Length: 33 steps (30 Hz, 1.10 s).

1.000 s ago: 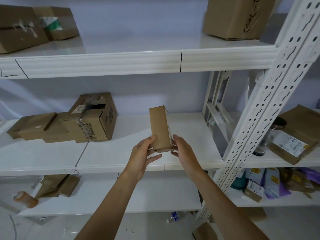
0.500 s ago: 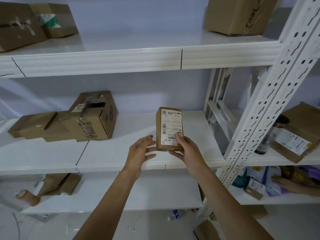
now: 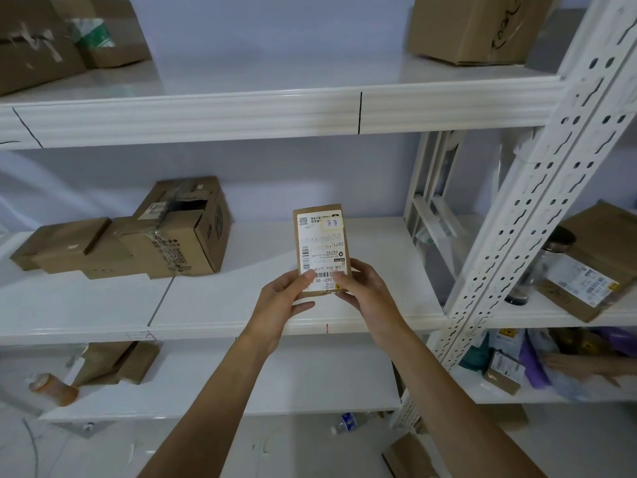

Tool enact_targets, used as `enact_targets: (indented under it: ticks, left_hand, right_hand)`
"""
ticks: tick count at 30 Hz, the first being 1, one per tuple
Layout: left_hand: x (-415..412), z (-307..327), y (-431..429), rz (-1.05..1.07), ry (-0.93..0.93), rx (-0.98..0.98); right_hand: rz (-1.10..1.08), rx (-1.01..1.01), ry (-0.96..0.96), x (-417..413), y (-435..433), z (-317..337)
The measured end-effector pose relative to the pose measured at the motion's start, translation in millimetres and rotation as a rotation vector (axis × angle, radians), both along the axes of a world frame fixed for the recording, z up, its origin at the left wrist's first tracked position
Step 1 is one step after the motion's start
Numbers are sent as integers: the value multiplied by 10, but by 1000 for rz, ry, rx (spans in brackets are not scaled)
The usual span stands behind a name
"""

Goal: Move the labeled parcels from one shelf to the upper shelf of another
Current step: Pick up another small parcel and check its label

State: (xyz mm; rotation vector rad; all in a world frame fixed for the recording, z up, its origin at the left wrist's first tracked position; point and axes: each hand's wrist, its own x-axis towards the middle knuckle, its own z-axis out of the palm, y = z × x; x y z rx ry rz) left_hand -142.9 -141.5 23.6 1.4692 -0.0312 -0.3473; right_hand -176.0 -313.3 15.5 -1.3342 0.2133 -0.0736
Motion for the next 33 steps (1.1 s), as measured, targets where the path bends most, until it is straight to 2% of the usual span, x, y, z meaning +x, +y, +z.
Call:
enact_targets:
  ticks: [10, 20, 25, 30, 33]
  left_hand:
    - [20, -8, 30, 3, 22, -20]
    - [160, 150, 92, 121, -55, -24]
    - [152, 142, 148, 140, -4, -75]
    - [26, 46, 99, 133, 53, -182]
    - [-42, 54, 35, 121, 112, -296]
  right_hand:
    - [-65, -41, -2, 46, -175, 33]
    - [63, -19, 58, 38, -204, 103]
    - [-53, 79, 56, 66, -171, 105]
    - [-264, 229, 51, 127, -150, 131]
    - [-215, 340, 47, 90, -68, 158]
